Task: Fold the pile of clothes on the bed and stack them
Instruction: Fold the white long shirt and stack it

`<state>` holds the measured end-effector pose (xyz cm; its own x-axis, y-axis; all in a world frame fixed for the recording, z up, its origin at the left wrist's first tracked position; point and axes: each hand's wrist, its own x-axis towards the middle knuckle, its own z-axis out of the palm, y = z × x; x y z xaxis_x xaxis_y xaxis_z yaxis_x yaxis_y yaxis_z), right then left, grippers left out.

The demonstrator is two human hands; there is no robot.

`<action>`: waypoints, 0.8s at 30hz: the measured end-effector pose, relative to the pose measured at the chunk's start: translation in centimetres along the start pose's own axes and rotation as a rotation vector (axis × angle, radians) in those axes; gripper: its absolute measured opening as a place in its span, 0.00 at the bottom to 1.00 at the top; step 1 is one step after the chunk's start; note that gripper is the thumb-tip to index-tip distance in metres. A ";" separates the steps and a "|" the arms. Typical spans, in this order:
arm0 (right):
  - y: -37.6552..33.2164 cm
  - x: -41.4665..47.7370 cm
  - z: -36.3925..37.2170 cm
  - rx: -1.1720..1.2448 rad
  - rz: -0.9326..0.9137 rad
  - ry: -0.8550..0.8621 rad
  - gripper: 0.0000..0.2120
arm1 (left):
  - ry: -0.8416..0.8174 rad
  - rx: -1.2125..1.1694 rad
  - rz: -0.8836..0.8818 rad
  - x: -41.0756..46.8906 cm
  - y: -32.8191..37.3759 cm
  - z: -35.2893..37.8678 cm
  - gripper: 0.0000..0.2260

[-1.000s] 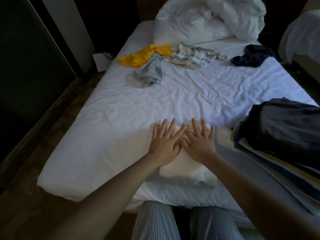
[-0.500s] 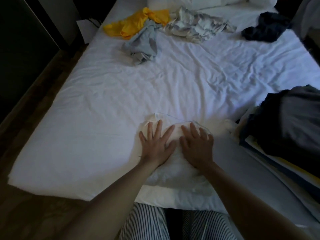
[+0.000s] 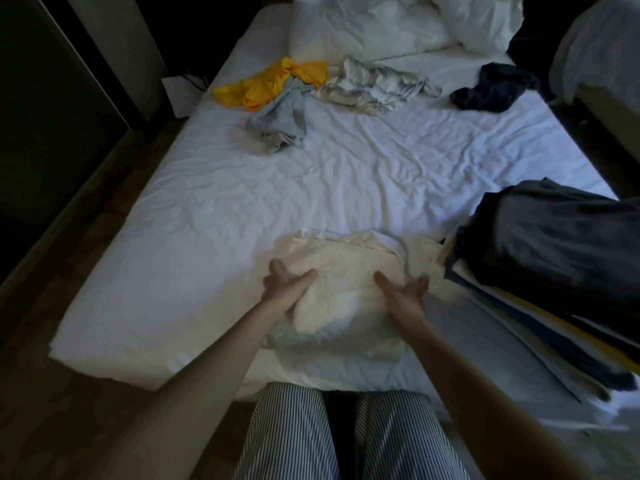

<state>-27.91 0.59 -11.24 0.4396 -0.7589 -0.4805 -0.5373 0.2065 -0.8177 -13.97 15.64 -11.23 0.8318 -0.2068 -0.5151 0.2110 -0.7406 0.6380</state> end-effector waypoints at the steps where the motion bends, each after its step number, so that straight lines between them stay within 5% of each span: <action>1: -0.1 0.0 -0.3 0.051 0.068 -0.052 0.44 | -0.020 -0.163 -0.054 -0.1 0.1 -0.5 0.43; 4: -1.2 -0.2 -1.3 0.300 0.222 -0.176 0.35 | -0.259 -0.438 -0.170 -0.3 0.2 -2.1 0.43; 8: -3.7 -0.4 -3.3 0.387 0.158 -0.195 0.28 | -0.399 -0.542 -0.093 -3.2 3.2 -3.8 0.19; 11: -6.6 -1.4 -5.7 0.437 -0.010 -0.202 0.18 | -0.434 -0.604 -0.005 -5.1 6.4 -4.7 0.13; 21: -12.4 -2.7 -21.1 0.398 -0.097 0.037 0.42 | -0.430 -0.444 0.287 -11.5 20.7 0.4 0.18; 24: -12.2 -2.5 -25.9 0.456 -0.132 0.106 0.35 | -0.500 -0.410 0.346 -13.2 25.0 3.6 0.17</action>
<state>-41.12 -16.09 8.13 0.3940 -0.8510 -0.3473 -0.1009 0.3355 -0.9366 -21.48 -2.46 9.48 0.5731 -0.7250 -0.3821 0.2353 -0.3011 0.9241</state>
